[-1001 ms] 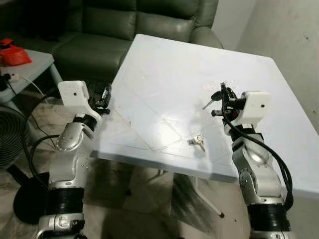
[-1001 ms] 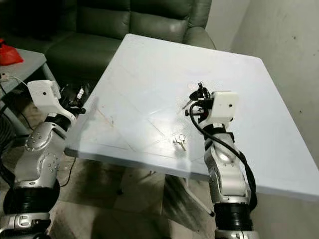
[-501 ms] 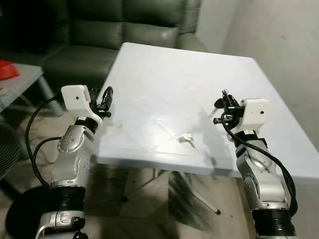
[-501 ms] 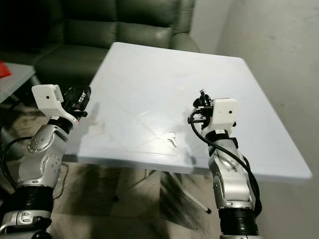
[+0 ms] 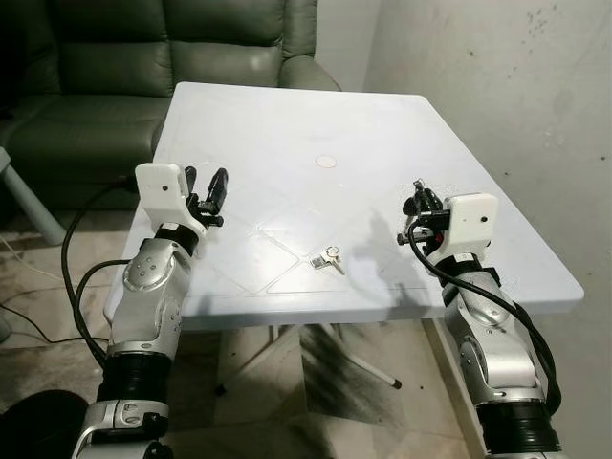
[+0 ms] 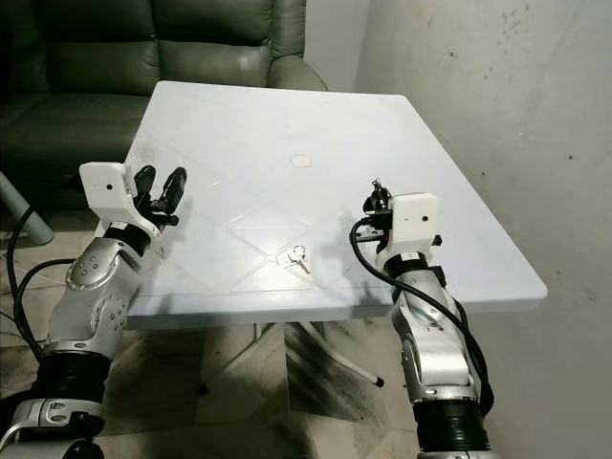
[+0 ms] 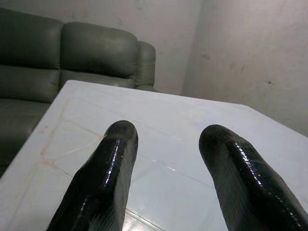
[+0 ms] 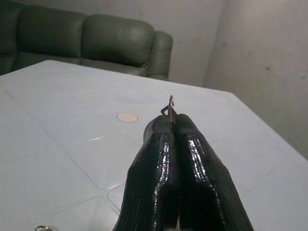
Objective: Hang keys on a hook
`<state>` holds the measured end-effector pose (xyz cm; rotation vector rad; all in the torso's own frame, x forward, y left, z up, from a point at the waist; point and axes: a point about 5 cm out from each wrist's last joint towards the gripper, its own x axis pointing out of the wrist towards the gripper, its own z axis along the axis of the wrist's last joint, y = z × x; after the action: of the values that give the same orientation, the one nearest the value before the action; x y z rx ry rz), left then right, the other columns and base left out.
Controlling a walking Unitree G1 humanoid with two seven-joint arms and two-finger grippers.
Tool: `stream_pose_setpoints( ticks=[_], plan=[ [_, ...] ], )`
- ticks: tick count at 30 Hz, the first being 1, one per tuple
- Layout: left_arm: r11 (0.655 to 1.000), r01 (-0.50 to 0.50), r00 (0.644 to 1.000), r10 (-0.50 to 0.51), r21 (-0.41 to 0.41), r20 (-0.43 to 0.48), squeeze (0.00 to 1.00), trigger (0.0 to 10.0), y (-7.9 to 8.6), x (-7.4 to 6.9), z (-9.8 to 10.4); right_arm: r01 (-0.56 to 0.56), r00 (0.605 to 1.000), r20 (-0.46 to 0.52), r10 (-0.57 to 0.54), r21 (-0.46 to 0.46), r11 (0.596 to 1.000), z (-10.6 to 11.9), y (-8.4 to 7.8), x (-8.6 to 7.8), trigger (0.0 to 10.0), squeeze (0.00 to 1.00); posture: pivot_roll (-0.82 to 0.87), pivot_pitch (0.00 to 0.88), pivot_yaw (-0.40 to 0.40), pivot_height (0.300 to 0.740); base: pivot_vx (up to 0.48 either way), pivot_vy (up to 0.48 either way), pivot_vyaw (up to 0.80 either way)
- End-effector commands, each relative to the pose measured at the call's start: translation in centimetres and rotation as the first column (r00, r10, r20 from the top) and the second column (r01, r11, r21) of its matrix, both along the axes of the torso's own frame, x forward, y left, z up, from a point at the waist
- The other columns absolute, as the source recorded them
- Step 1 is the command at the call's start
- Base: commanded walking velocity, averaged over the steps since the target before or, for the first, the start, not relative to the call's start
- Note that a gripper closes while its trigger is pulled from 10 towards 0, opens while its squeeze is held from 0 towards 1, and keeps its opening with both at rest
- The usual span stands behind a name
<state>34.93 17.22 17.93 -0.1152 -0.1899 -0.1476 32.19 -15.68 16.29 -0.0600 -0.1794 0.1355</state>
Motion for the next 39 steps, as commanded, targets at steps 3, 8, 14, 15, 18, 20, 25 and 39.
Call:
stream_pose_setpoints(
  ticks=[3,8,14,15,18,20,25,39],
  plan=[
    [1.000,0.003,1.000,-0.003,0.000,0.001,0.00,10.0,-0.1,0.2,0.3,-0.009,1.000,0.001,0.009,-0.008,1.000,0.2,0.1,0.3,10.0,0.00,-0.11,0.000,-0.053,0.724,0.000,0.000,-0.74],
    [1.000,-0.010,1.000,0.010,0.009,0.004,0.00,10.0,0.0,0.2,0.3,-0.013,1.000,0.006,0.013,-0.016,1.000,0.3,0.4,0.3,10.0,0.00,-0.11,0.000,-0.053,0.724,0.000,0.274,-0.74],
    [1.000,-0.003,1.000,0.003,-0.002,0.006,0.00,10.0,-0.2,0.2,0.3,-0.016,1.000,-0.001,0.016,-0.017,1.000,0.1,0.5,0.1,10.0,0.00,-0.12,0.000,-0.048,0.724,0.000,0.000,-0.75],
    [1.000,0.001,1.000,-0.001,-0.005,0.003,0.00,10.0,-0.2,0.2,0.3,-0.014,1.000,0.000,0.014,-0.017,1.000,0.1,0.4,0.1,10.0,0.00,-0.12,0.000,-0.047,0.724,0.000,0.000,-0.74],
    [1.000,0.009,1.000,-0.009,-0.005,-0.003,0.00,10.0,-0.4,0.2,0.1,-0.007,1.000,0.005,0.007,-0.016,1.000,0.2,0.3,0.1,10.0,0.00,-0.12,0.000,-0.046,0.724,0.000,0.000,-0.75],
    [1.000,0.015,1.000,-0.015,0.017,-0.011,0.00,10.0,-0.7,0.4,0.1,-0.001,1.000,0.006,0.001,-0.017,1.000,0.2,0.3,0.1,10.0,0.00,-0.12,0.000,-0.040,0.724,0.000,0.000,-0.73],
    [0.996,-0.030,0.996,0.037,0.087,-0.084,0.00,10.0,-0.4,1.0,-0.7,0.004,1.000,0.005,-0.003,-0.028,1.000,0.1,0.3,0.2,10.0,0.00,-0.12,0.000,-0.045,0.724,0.000,0.000,-0.71],
    [0.993,-0.044,0.998,0.049,0.108,-0.045,0.00,10.0,-0.2,1.0,-0.4,0.020,1.000,0.008,-0.020,-0.038,0.999,0.2,0.2,0.5,10.0,0.00,-0.11,0.000,-0.049,0.724,0.000,0.000,-0.68]
  ],
)
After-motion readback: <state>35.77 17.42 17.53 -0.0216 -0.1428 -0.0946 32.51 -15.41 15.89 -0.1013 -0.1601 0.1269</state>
